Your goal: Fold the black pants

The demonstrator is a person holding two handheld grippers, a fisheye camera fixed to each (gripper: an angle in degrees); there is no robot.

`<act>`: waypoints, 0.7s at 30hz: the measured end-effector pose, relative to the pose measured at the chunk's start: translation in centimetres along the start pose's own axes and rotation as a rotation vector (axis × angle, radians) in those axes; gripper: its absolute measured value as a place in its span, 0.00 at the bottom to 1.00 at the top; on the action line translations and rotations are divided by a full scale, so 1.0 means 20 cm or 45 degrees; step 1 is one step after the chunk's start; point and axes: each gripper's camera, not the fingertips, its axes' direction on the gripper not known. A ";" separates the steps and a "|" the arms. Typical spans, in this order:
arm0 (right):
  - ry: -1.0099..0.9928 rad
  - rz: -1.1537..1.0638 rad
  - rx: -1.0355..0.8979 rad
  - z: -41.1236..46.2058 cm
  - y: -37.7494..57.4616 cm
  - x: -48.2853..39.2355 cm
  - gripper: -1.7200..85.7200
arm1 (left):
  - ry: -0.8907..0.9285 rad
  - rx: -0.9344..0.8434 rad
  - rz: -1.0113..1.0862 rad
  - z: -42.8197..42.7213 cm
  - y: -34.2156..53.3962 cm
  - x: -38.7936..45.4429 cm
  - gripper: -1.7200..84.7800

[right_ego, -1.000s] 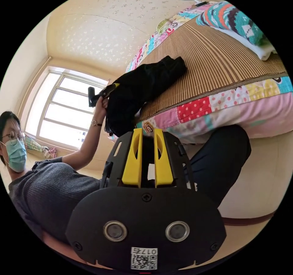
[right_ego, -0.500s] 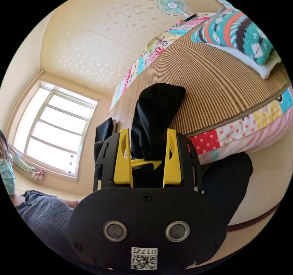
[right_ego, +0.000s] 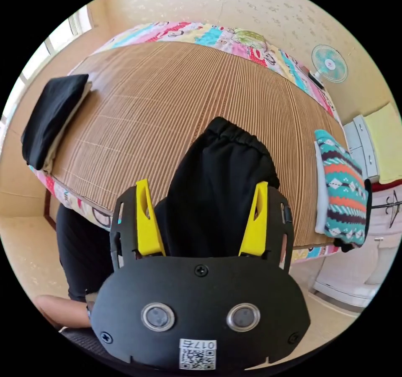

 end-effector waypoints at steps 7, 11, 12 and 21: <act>-0.637 0.146 0.153 0.06 0.15 0.61 0.11 | 0.056 0.067 0.019 -0.18 0.08 -0.12 0.08; -1.373 0.476 0.480 0.18 0.54 1.18 0.10 | 0.222 0.301 -0.170 -0.46 0.17 -0.37 0.08; -1.535 0.577 0.552 0.27 0.68 1.29 0.09 | 0.217 0.388 -0.241 -0.55 0.18 -0.45 0.09; -1.523 0.670 0.622 0.43 1.17 1.51 0.11 | 0.316 0.409 -0.176 -0.64 -0.24 -0.66 0.17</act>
